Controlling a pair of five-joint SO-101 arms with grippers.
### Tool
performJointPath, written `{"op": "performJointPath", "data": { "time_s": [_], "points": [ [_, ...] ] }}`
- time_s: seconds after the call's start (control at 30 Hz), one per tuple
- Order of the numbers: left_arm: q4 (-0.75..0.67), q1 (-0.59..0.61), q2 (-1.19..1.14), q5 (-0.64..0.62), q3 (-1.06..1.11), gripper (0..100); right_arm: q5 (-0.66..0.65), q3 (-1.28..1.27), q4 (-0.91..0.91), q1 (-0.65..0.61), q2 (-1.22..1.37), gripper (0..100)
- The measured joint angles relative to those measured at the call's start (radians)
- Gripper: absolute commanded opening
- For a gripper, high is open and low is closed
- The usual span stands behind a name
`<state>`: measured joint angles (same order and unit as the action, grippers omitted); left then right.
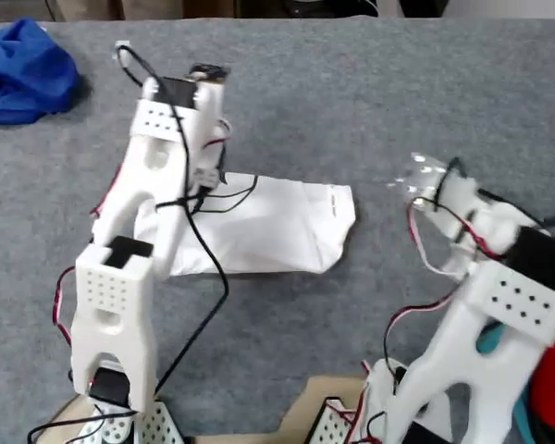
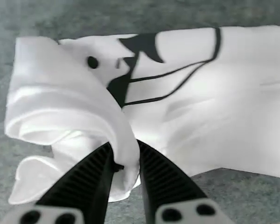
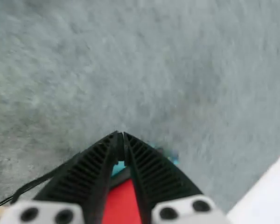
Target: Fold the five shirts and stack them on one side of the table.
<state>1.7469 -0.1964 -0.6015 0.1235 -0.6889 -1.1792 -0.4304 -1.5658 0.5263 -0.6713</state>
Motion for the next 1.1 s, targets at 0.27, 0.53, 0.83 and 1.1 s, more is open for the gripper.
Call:
{"op": "performJointPath", "data": {
  "time_s": [0.27,0.53,0.83,1.1],
  "points": [
    [0.002,-0.133,0.0,0.0,-0.064,2,0.14,-0.19,0.006,0.084,-0.003,0.6],
    [0.002,-0.293,0.0,-0.002,-0.203,2,0.187,-0.244,0.014,0.087,-0.003,0.6],
    [0.002,-0.397,-0.009,-0.002,-0.219,2,0.187,-0.249,0.069,0.184,-0.003,0.6],
    [0.002,-0.41,-0.095,0.0,-0.219,2,0.187,-0.249,0.071,0.186,-0.003,0.6]
  ]
}}
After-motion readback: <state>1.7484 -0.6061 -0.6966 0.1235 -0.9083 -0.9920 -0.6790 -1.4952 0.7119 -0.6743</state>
